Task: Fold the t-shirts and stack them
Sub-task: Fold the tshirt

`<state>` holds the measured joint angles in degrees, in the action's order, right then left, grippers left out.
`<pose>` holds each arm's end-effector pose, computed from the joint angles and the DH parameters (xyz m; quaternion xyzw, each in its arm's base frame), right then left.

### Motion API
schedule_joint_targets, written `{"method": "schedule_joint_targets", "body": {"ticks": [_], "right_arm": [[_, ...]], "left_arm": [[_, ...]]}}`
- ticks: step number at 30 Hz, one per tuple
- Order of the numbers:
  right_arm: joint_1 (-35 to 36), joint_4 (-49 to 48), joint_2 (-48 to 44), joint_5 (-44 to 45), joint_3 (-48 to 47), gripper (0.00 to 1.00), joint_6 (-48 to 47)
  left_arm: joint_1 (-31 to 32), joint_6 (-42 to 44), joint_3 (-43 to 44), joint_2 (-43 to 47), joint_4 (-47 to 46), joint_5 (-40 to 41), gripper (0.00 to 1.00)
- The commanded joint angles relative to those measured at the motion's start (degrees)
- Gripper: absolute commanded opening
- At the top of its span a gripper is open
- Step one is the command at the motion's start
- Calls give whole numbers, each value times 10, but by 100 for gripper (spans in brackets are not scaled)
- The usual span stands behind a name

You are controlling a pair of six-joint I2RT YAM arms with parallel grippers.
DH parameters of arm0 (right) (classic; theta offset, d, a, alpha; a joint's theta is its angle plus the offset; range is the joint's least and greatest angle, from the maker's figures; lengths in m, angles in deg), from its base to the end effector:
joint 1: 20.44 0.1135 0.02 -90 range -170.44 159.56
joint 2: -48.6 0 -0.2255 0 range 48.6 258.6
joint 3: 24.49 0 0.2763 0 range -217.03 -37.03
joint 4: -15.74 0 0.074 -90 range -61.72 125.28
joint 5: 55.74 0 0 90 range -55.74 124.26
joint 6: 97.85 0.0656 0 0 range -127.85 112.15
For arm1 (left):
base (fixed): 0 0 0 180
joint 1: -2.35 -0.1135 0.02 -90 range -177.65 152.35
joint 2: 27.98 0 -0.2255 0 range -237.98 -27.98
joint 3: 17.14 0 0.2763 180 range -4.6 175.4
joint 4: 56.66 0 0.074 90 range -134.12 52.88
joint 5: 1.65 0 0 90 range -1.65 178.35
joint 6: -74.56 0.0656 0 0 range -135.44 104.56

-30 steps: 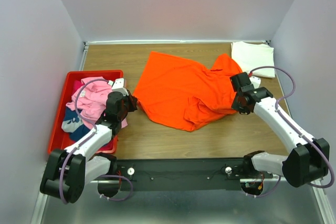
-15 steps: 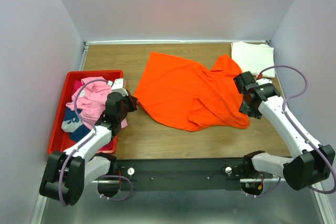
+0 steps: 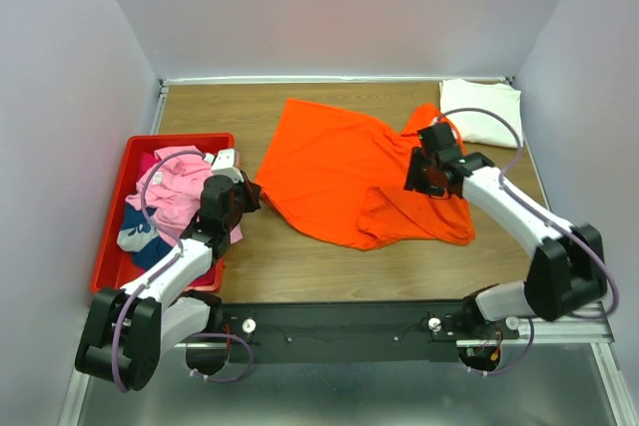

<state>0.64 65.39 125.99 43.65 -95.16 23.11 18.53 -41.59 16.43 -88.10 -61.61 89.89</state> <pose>0.3043 0.1058 0.1857 0.1057 0.9484 0.0561 0.2935 0.2738 -0.0776 0.1341 -0.0794 0.8232 -0.1926 0.5281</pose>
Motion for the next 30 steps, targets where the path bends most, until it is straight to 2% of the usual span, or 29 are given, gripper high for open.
{"method": "schedule_joint_targets", "body": {"ticks": [1,12,24,30], "right_arm": [[29,-106,79,-35,-30,55,-66],[81,-156,239,-23,-103,59,-132],[86,-168,307,-25,-138,59,-172],[87,-168,304,-39,-127,51,-165]], "left_arm": [[-3,2,-3,-4,-13,11,0],[-3,6,1,-15,-12,7,0],[-4,5,2,-17,-12,7,0],[-3,6,2,-19,-12,7,0]]}}
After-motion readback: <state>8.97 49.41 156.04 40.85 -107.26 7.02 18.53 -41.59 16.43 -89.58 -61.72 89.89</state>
